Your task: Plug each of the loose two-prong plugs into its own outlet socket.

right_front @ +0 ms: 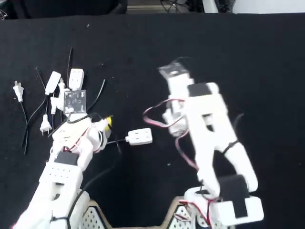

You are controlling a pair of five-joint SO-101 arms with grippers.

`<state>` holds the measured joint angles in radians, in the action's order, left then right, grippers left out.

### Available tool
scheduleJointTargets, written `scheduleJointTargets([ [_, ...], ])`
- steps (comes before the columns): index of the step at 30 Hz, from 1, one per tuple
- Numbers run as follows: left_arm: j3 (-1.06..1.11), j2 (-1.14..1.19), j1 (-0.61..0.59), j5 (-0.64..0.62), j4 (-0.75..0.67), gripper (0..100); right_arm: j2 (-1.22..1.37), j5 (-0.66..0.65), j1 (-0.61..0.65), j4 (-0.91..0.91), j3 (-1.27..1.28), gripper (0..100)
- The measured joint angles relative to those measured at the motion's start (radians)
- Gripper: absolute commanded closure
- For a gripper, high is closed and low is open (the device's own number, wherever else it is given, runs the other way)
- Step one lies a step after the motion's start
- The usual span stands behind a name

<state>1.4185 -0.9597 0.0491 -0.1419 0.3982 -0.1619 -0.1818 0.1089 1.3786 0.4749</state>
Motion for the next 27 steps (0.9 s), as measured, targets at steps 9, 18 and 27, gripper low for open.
scheduleJointTargets([
  [9, -0.324, 0.603, 0.009, 0.000, 0.032, 80, 0.072, -0.172, -0.130, -0.382, 0.037, 98.8],
  [18, -0.574, 0.825, 0.009, 0.000, 0.238, 80, 0.089, -0.295, -0.160, -0.562, 0.239, 85.9],
  [27, -0.580, 0.830, 0.009, 0.000, 0.239, 80, 0.087, -0.407, -0.244, -0.482, 0.249, 88.4],
])
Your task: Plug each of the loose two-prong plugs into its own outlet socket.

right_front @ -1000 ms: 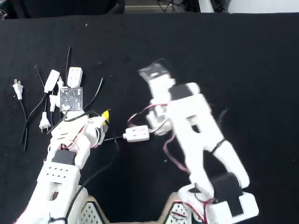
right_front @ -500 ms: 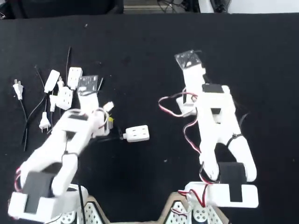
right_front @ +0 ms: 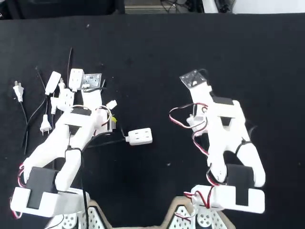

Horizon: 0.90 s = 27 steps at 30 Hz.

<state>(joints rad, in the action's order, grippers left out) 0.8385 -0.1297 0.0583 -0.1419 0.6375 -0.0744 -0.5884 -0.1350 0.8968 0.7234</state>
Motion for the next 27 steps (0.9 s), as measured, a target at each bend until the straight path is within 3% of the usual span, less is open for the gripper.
scheduleJointTargets([
  [7, 0.000, 0.000, 0.000, 0.000, 0.000, 80, 0.000, -0.009, -0.012, 0.002, 0.000, 88.4],
  [13, 0.000, 0.000, 0.000, 0.000, 0.000, 80, 0.000, -0.006, 0.061, 0.002, 0.000, 88.5],
  [27, 0.000, 0.000, 0.000, 0.000, 0.000, 80, 0.000, 0.018, 0.104, 0.006, 0.063, 88.6],
])
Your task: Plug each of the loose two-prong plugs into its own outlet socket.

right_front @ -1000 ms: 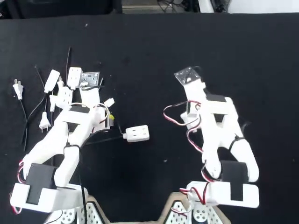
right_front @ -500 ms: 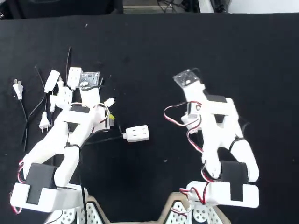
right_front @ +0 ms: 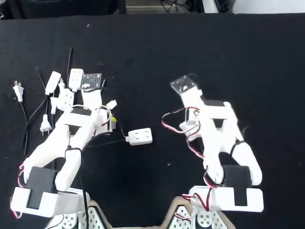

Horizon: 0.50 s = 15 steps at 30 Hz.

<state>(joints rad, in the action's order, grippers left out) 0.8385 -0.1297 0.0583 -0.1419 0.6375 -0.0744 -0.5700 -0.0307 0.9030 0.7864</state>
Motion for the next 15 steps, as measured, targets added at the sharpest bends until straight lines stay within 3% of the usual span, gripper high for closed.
scheduleJointTargets([
  [6, 0.000, 0.000, 0.000, 0.000, 0.000, 80, 0.000, 0.006, 0.008, -0.002, 0.005, 88.6],
  [15, 0.000, 0.000, 0.000, 0.000, 0.000, 80, 0.000, 0.140, 0.031, 0.003, -0.031, 90.2],
])
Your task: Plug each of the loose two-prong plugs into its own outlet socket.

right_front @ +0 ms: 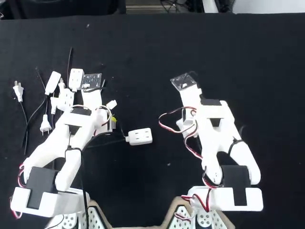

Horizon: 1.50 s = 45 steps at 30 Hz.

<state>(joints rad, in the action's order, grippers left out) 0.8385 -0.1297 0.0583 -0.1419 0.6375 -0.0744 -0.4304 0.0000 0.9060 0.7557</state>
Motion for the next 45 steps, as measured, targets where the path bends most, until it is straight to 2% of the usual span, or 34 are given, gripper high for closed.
scheduleJointTargets([
  [3, 0.000, 0.000, 0.000, 0.000, 0.000, 80, 0.000, 0.002, 0.002, 0.000, 0.000, 99.0],
  [14, 0.000, 0.000, 0.000, 0.000, 0.000, 80, 0.000, 0.002, -0.014, 0.000, 0.000, 98.2],
  [19, 0.000, 0.000, 0.000, 0.000, 0.000, 80, 0.000, 0.005, -0.029, 0.000, 0.000, 90.2],
  [24, 0.000, 0.000, 0.000, 0.000, 0.000, 80, 0.000, 0.005, -0.029, 0.000, 0.000, 93.6],
  [39, 0.000, 0.000, 0.000, 0.000, 0.000, 80, 0.000, 0.003, -0.032, -0.038, 0.041, 93.9],
  [42, 0.000, 0.000, 0.000, 0.000, 0.000, 80, 0.000, -0.020, -0.032, -0.040, 0.041, 99.1],
  [45, 0.000, 0.000, 0.000, 0.000, 0.000, 80, 0.000, -0.029, -0.034, -0.040, 0.041, 98.8],
])
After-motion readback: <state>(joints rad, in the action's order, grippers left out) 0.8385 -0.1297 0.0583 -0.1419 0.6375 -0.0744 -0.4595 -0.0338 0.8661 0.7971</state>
